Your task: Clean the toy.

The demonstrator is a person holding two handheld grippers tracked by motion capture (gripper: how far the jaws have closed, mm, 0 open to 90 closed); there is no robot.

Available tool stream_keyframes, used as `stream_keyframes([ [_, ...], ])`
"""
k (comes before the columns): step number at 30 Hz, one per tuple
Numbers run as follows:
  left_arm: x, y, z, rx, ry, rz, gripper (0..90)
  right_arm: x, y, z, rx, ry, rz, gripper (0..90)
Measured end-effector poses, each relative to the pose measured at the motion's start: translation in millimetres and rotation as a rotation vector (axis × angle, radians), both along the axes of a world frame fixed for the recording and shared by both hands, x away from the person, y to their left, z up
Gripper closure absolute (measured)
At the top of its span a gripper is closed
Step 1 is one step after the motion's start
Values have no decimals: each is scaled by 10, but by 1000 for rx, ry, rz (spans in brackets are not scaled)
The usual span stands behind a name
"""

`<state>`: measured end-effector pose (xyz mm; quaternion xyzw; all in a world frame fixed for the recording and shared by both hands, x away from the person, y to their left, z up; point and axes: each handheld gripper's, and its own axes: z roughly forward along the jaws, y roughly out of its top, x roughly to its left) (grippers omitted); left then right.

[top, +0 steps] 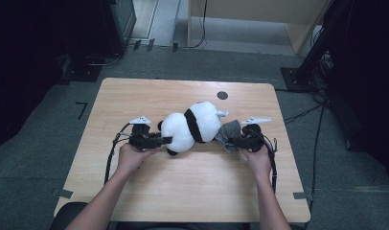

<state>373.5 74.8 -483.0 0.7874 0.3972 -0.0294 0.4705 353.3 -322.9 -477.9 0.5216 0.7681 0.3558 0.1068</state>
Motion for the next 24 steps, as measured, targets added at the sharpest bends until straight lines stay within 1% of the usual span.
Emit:
stream_keyframes([
  [4, -5, 5, -10, -1, -9, 4, 558, 61, -93, -68, -15, 34, -44, 677],
  [5, -5, 7, -11, 0, -10, 4, 556, 64, -116, -72, -11, 38, -57, 677],
  [11, -2, 12, -13, -4, -7, 1, 550, 20, -231, -11, -7, 18, -91, 673],
  [14, 3, 16, -15, -8, -5, 2, 548, -15, -310, 16, -19, 3, -111, 671],
  [17, 7, 15, -15, -13, -3, 7, 547, -43, -401, 28, -21, 1, -140, 671],
  [20, 11, 15, -13, -16, 2, 8, 547, -48, -474, -6, -53, 5, -165, 656],
  [21, 12, 16, -13, -17, 3, 8, 546, -44, -489, -29, -59, 15, -171, 648],
  [24, 12, 16, -12, -17, 3, 8, 545, -19, -502, -109, -81, 25, -170, 619],
])
